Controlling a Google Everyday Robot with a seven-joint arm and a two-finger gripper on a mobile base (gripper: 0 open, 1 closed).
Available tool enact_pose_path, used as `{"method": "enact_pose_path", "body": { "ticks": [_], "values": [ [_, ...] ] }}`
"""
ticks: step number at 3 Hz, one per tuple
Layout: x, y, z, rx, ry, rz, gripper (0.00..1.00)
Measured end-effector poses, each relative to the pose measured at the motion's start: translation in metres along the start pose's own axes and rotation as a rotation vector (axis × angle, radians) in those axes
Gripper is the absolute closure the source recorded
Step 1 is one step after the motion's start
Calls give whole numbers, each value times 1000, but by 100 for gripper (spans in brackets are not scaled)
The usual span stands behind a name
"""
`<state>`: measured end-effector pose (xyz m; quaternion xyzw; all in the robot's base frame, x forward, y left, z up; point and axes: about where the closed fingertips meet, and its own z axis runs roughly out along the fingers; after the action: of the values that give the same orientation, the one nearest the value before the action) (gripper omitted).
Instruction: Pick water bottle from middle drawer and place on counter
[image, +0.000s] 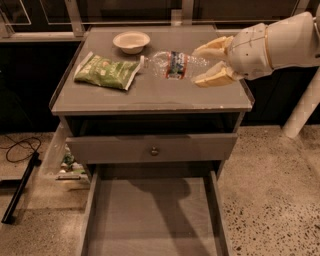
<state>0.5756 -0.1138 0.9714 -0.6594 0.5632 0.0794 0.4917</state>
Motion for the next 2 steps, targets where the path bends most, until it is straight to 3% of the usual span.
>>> {"method": "enact_pose_path", "body": {
  "ticks": [1, 2],
  "values": [
    [10, -27, 6, 7, -13, 12, 100],
    [36, -67, 29, -7, -40, 64, 100]
  ]
}}
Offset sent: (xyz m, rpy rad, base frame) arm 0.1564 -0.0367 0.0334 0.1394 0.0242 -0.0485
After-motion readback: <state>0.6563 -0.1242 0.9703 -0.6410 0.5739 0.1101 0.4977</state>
